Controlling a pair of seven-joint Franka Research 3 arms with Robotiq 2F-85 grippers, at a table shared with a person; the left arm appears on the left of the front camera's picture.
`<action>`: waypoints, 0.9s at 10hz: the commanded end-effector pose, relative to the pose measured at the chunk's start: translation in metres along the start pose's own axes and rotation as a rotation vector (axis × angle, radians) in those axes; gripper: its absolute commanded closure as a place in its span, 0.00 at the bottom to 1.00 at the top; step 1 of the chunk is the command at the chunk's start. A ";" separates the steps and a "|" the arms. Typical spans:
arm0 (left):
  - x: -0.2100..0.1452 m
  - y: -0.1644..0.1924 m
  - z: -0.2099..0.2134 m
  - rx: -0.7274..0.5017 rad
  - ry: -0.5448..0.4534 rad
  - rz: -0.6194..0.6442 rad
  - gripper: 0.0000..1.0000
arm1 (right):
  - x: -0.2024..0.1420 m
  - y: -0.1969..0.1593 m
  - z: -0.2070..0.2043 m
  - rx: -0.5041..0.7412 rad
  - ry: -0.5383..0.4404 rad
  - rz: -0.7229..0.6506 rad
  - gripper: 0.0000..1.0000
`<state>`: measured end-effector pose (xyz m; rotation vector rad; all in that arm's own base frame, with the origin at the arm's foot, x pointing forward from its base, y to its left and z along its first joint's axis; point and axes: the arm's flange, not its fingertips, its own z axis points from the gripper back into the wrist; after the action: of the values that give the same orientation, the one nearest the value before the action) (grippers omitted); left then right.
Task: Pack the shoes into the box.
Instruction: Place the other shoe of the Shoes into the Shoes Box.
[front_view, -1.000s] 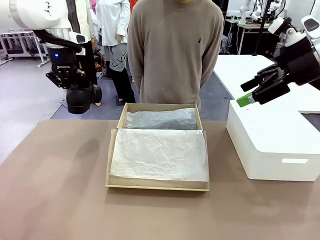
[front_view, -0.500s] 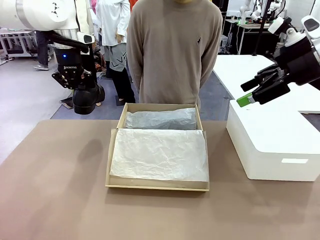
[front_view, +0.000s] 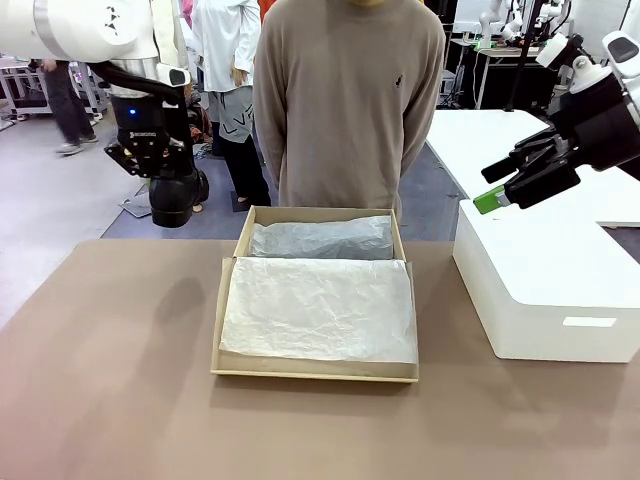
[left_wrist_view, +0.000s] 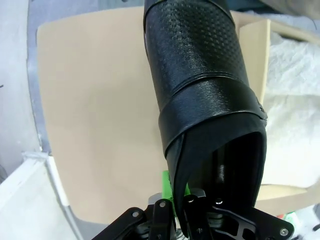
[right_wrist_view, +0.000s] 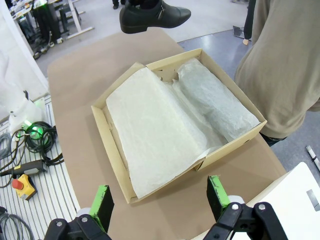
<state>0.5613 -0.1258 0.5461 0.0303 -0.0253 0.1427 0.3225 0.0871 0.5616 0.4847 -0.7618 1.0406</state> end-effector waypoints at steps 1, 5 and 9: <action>-0.011 -0.033 0.014 0.052 -0.062 0.185 1.00 | 0.002 -0.004 -0.001 0.014 -0.026 0.020 0.00; -0.032 -0.104 0.023 0.036 -0.071 0.509 1.00 | 0.002 -0.004 -0.001 0.014 -0.026 0.020 0.00; -0.045 -0.145 0.019 -0.118 -0.102 0.616 1.00 | 0.002 -0.004 -0.001 0.014 -0.026 0.020 0.00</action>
<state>0.5389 -0.2751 0.5602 -0.0586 -0.1365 0.7370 0.3225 0.0870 0.5616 0.4844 -0.7618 1.0403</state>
